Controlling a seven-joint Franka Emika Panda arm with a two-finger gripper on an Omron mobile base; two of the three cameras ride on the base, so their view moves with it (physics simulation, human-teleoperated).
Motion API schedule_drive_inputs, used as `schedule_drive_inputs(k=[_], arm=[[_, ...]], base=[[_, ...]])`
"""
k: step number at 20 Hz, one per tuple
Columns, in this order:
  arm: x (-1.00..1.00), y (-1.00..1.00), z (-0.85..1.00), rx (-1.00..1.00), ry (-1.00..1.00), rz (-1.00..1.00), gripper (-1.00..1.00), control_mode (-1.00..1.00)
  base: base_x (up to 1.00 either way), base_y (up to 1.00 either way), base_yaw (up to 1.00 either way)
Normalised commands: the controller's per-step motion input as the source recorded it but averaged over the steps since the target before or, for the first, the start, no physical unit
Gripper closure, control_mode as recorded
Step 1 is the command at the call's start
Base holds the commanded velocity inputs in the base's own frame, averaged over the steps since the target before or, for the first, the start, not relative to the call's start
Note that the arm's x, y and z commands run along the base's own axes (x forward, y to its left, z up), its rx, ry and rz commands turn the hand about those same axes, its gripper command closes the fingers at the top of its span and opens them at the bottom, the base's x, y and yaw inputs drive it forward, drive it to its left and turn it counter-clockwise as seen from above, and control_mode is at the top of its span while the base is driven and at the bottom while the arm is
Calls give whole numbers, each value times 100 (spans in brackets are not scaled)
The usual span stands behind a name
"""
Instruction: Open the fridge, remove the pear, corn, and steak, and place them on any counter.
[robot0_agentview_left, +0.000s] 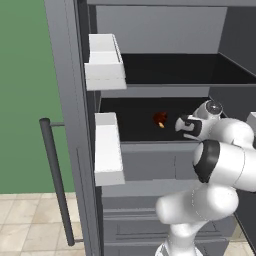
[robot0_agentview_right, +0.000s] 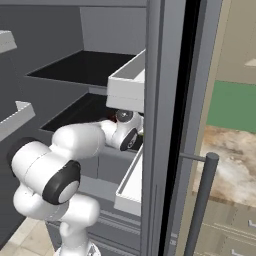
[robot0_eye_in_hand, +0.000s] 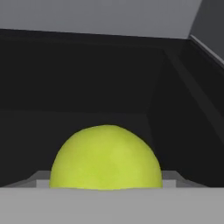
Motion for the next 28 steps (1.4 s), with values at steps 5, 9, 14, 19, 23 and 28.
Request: schedule_drive_inputs(k=[5, 9, 14, 19, 23, 28], arm=[[-36, 23, 14, 0, -12, 0, 100, -100], [-100, 50, 73, 0, -15, 0, 100, -100], [-98, 57, 100, 0, -3, 0, 100, -100], [-86, 43, 100, 7, 12, 1, 100, -100], [-78, 35, 84, 20, 29, 0, 100, -100], [-79, 28, 36, 23, 31, 0, 100, -100]], base=[[0, 0, 0], [0, 0, 0], [0, 0, 0], [0, 0, 0], [0, 0, 0], [0, 0, 0]])
